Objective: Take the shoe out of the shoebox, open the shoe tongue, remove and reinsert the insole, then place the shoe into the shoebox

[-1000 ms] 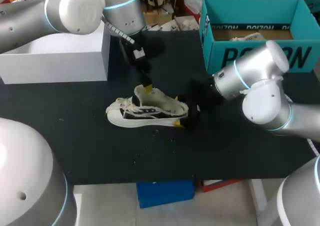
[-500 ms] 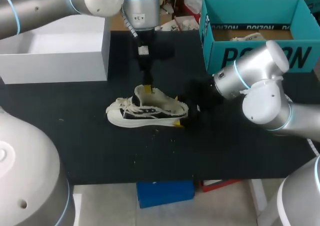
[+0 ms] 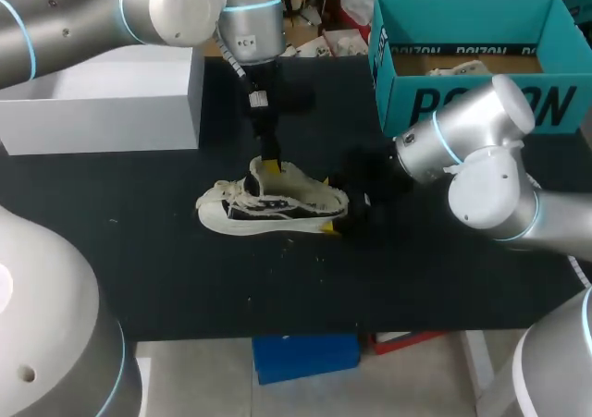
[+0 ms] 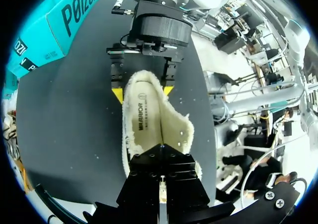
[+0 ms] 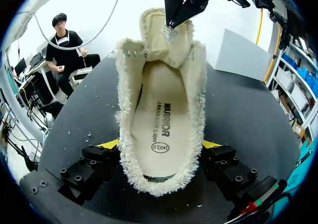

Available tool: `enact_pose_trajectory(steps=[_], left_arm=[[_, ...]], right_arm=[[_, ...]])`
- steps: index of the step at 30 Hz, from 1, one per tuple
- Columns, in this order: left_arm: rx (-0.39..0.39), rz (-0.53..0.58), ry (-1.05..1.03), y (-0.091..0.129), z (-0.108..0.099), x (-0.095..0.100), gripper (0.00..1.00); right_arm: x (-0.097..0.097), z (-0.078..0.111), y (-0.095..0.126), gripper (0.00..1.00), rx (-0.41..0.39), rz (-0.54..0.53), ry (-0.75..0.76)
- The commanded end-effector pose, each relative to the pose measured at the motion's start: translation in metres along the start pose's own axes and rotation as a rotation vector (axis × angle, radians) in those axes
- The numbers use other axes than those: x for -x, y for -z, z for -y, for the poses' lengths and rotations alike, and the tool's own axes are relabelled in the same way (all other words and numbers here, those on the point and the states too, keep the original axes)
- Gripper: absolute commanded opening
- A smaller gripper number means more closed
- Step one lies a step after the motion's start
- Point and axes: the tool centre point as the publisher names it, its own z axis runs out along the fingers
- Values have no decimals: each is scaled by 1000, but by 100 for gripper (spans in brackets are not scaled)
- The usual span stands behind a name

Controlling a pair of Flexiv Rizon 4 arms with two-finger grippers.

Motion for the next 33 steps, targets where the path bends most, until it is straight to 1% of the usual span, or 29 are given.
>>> enact_pose_trajectory(steps=[1,4,12,18,21,25,29,33], left_arm=[[-27,-6,-7,-10,-2,1,0],[-15,-19,-16,-15,1,0,0],[15,-18,-28,-27,10,9,0],[52,28,-22,-33,15,9,0],[51,36,-26,-29,17,8,0],[55,51,-39,-17,19,3,0],[80,66,-62,-7,15,-7,0],[78,85,-70,2,14,-8,0]], right_arm=[[0,0,-2,0,-3,1,-1],[0,0,-2,0,-3,1,-1],[0,0,-2,0,-3,1,-1],[0,0,-2,0,-3,1,-1],[0,0,-2,0,-3,1,-1],[0,0,-2,0,-3,1,-1],[0,0,-2,0,-3,1,-1],[0,0,-2,0,-3,1,-1]])
